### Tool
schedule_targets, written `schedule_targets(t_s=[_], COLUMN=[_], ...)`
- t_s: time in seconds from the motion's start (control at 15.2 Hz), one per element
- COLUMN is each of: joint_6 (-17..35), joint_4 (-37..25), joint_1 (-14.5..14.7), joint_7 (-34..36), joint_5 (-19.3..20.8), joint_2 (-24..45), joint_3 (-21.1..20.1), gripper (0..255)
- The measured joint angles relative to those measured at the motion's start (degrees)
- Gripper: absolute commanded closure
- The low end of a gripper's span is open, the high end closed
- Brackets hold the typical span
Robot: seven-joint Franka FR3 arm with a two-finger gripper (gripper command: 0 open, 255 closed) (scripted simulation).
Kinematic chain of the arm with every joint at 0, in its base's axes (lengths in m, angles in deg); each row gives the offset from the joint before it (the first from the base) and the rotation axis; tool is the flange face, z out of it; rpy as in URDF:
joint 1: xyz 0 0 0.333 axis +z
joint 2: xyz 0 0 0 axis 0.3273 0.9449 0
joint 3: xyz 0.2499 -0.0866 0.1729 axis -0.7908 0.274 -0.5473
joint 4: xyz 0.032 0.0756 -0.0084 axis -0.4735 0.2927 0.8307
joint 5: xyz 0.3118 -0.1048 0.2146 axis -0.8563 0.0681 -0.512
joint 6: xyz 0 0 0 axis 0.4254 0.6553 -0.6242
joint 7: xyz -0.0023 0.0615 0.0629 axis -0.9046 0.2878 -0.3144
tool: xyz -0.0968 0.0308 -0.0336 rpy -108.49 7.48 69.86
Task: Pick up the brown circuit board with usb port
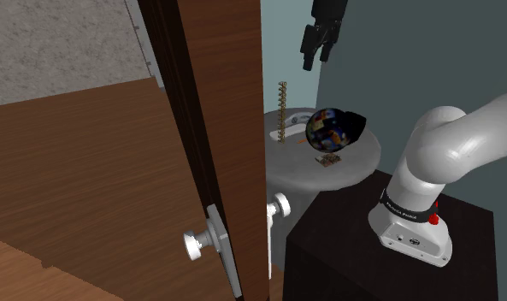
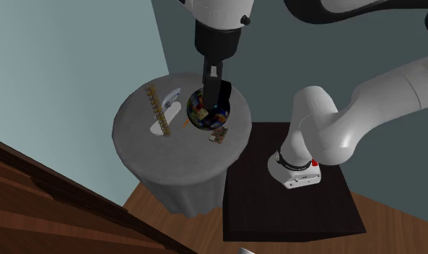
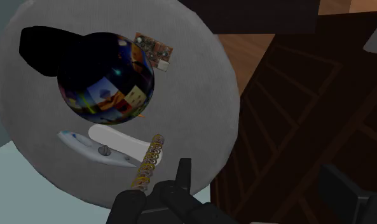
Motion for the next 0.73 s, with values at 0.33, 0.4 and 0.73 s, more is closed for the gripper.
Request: schedule_targets(t_s=[0.33, 0.4, 0.73], joint_6=[3.5, 4.5, 11.1], joint_4=[5.1, 6.6, 13.6], joint_1=[1.2, 1.5, 3.1], joint_7=[-5.1, -6.7, -14.5], joint_5=[1.9, 2.6, 6.2], joint_2=[0.6, 0.8, 3.8], joint_3=[1.2, 1.5, 3.2], gripper=[0, 0, 0])
